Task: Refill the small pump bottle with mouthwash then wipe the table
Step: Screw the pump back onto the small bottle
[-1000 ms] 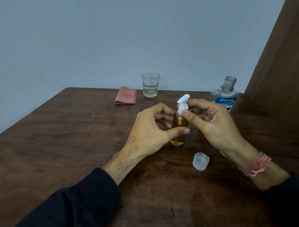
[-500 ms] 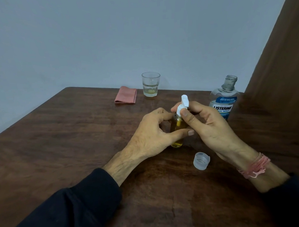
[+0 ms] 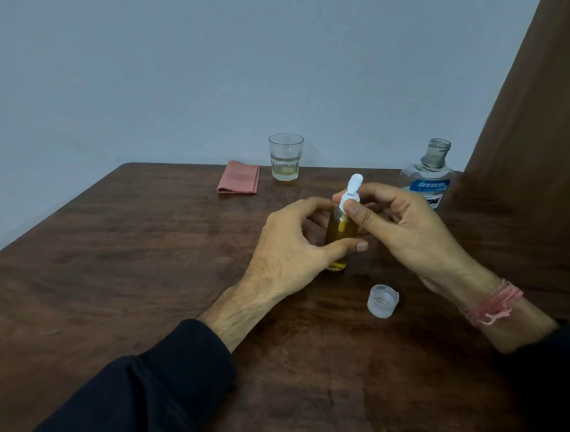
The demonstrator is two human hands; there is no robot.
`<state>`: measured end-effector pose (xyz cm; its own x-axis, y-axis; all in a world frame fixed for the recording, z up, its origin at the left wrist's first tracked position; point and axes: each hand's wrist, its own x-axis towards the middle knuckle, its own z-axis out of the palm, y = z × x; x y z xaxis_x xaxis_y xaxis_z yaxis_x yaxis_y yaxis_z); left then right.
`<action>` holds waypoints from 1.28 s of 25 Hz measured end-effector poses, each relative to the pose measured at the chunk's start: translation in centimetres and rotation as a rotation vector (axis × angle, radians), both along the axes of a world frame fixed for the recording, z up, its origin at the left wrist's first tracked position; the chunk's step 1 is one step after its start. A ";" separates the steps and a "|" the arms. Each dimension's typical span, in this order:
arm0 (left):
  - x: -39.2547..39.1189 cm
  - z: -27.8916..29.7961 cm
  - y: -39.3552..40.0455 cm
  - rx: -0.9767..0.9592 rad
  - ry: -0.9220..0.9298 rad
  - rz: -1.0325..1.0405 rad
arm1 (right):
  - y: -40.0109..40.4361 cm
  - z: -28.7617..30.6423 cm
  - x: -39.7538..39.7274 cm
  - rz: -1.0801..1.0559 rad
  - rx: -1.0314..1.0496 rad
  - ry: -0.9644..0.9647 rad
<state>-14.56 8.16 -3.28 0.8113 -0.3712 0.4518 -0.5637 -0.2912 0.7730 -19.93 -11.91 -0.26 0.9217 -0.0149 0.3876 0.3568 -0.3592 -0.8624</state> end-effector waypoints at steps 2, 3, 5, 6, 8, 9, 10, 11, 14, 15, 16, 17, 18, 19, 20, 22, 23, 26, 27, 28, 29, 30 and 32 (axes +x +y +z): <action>0.2 0.0 0.3 -0.040 0.018 -0.014 | -0.3 0.7 -0.2 0.015 0.017 0.030; 0.2 0.0 0.4 -0.052 0.025 -0.014 | -0.5 1.0 -0.5 0.016 -0.013 0.057; 0.2 0.0 0.4 -0.060 0.035 -0.011 | -0.8 1.4 -1.6 -0.027 -0.130 0.102; 0.2 0.0 0.5 -0.056 0.032 -0.012 | -1.2 1.5 -2.4 -0.051 -0.180 0.128; 0.2 0.1 0.5 -0.049 0.019 -0.014 | -1.9 1.4 -4.8 -0.043 -0.323 0.230; 0.2 0.1 0.5 -0.046 0.011 -0.014 | -1.9 1.3 -6.2 -0.032 -0.444 0.304; 0.2 0.1 0.4 -0.043 0.006 -0.010 | -1.7 1.0 -7.3 -0.032 -0.561 0.363; 0.2 0.1 0.4 -0.038 0.006 -0.004 | -1.6 0.5 -8.1 -0.047 -0.632 0.378; 0.2 0.2 0.5 -0.028 0.027 -0.003 | -1.8 -0.8 -7.8 -0.228 -0.607 0.324; 0.1 0.3 0.5 -0.033 0.030 -0.007 | -2.1 -0.7 -7.2 -0.314 -0.615 0.316; 0.1 0.3 0.5 -0.041 0.033 -0.011 | -2.6 -0.5 -6.6 -0.394 -0.635 0.310; 0.1 0.4 0.5 -0.045 0.035 -0.016 | -3.0 -0.3 -6.0 -0.458 -0.643 0.307; 0.0 0.4 0.5 -0.040 0.039 -0.020 | -3.4 -0.2 -5.6 -0.502 -0.633 0.308; 0.0 0.5 0.5 -0.033 0.043 -0.023 | -3.5 -0.1 -5.3 -0.526 -0.621 0.316; 0.0 0.4 0.5 -0.031 0.048 -0.030 | -3.6 -0.3 -5.1 -0.538 -0.620 0.328; 0.0 0.4 0.5 -0.040 0.055 -0.047 | -3.4 -0.7 -5.4 -0.562 -0.642 0.324; 0.1 0.3 0.5 -0.052 0.060 -0.058 | -3.3 -0.8 -5.8 -0.595 -0.652 0.282; 0.6 0.2 0.5 -0.088 0.099 -0.080 | -2.8 -0.4 -7.1 -0.739 -0.671 -0.079; 0.8 0.1 0.5 -0.086 0.109 -0.085 | -2.2 0.0 -7.2 -0.715 -0.631 -0.183; 0.9 0.0 0.4 -0.083 0.118 -0.093 | -1.3 0.2 -6.7 -0.648 -0.561 -0.216; 1.0 -0.1 0.4 -0.083 0.126 -0.102 | -0.2 0.4 -5.9 -0.562 -0.495 -0.176; 1.3 -0.2 0.6 -0.092 0.133 -0.107 | 1.2 0.6 -4.7 -0.476 -0.447 -0.095; 1.9 -0.3 1.1 -0.129 0.148 -0.081 | 3.6 0.5 -2.1 -0.348 -0.346 0.024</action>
<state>-12.65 9.25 -3.63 0.8421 -0.3850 0.3778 -0.4587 -0.1426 0.8771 -22.06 -8.29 0.28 0.8934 -0.1979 0.4032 0.1464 -0.7203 -0.6780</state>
